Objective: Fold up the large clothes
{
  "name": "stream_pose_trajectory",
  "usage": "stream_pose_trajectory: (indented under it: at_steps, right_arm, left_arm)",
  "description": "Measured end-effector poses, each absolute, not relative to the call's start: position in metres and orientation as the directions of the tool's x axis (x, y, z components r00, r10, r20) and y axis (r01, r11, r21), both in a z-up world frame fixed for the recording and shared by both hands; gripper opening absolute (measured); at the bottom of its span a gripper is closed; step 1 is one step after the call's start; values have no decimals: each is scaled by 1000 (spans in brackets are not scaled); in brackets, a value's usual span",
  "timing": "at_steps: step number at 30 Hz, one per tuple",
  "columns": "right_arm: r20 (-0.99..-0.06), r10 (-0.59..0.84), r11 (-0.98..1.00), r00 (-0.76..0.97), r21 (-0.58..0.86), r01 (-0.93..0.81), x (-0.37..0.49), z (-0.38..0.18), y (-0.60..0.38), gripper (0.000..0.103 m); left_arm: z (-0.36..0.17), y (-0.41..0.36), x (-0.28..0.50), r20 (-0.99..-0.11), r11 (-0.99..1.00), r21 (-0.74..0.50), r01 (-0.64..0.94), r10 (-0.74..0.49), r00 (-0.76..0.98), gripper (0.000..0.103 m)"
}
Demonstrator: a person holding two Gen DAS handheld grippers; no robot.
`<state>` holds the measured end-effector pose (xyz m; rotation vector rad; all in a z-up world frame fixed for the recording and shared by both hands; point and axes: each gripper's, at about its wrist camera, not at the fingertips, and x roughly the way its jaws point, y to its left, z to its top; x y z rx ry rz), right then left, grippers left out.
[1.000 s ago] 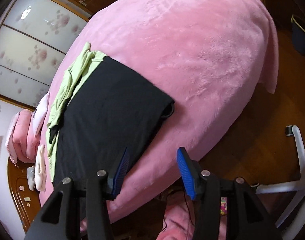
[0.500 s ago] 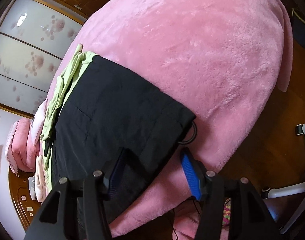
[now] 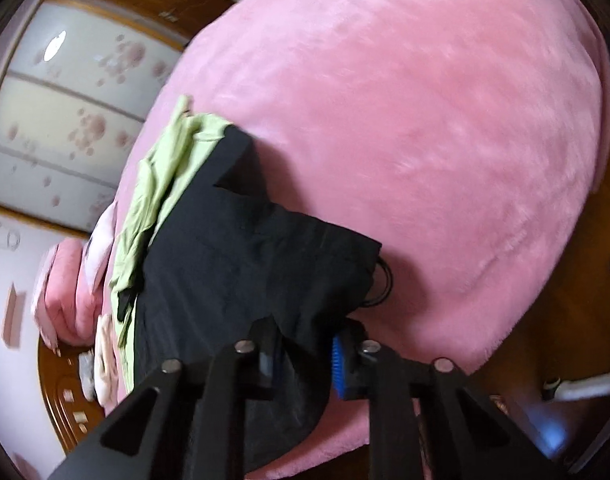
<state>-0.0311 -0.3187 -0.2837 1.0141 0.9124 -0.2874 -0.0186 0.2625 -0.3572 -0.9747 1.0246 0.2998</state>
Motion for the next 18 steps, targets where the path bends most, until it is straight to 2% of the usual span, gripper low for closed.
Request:
stream_pose_trajectory:
  at_steps: [1,4,7,12,16,18]
  right_arm:
    - [-763,204,532,613,612,585,-28,-281,-318,12]
    - [-751,247,524,612,635,568,-18,-269,-319,9]
    - [-737,287,515,613,658,549,-9,-252,-318,8]
    - [-720,334,574,608,667,475,11,-215,-310,8]
    - [-710,367,578,602,680,450,29,-187,-310,7]
    - [-700,373,571,609,691,444,40,-170,-314,7]
  left_arm:
    - [-354,258,-16,-835,580,-526,-621,-214,508,38]
    - [-344,251,-12,-851,587,-512,-627,-251,460,21]
    - [-322,243,-5,-854,611,-515,-602,-304,422,16]
    - [-272,220,18,-870,711,-477,-517,-296,395,12]
    - [-224,207,35,-845,716,-513,-473,-328,422,11]
    - [-199,207,44,-843,711,-510,-484,-301,446,9]
